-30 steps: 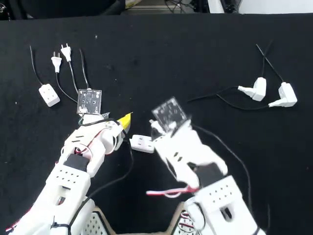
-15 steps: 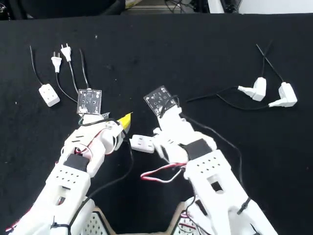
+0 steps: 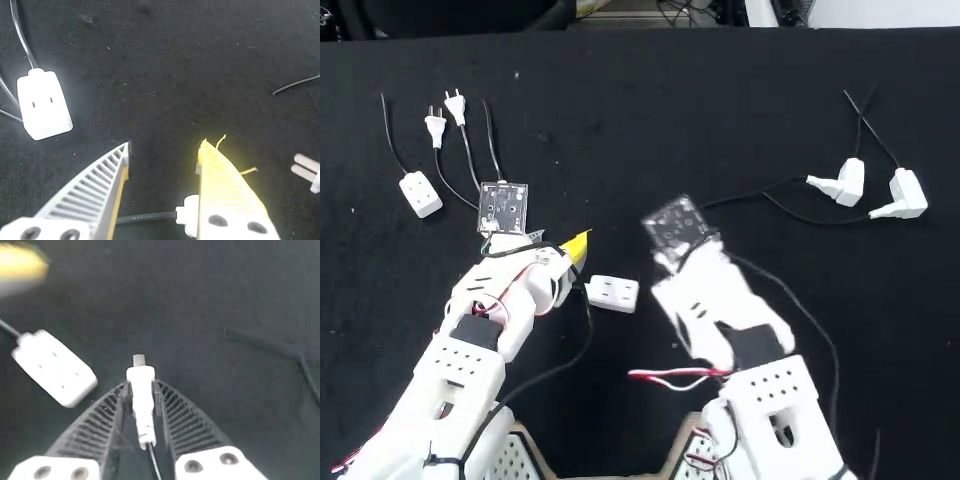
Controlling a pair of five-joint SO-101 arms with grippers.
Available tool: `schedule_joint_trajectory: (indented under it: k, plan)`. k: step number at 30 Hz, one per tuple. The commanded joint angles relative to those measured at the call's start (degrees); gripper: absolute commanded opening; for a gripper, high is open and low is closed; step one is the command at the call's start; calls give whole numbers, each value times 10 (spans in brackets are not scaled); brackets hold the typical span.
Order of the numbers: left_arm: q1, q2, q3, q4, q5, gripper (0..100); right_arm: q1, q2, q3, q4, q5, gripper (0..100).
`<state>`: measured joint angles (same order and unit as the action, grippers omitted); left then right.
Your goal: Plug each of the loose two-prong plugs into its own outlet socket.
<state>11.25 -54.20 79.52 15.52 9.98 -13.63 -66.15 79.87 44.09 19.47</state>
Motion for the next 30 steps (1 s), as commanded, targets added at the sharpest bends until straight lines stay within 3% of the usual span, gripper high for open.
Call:
schedule_joint_trajectory:
  k: [1, 10, 15, 24, 30]
  plan:
    - [10, -4, -3, -7, -3, 220, 52, 14, 13, -18, 46, 10]
    - [7, -4, -3, -6, -3, 220, 76, 35, 36, -12, 54, 11]
    - [7, -4, -3, -6, -3, 220, 101, 35, 51, 34, 131, 11]
    - [7, -4, -3, -6, -3, 220, 107, 35, 45, 81, 139, 11]
    - [7, -4, -3, -6, -3, 220, 107, 35, 45, 113, 190, 11]
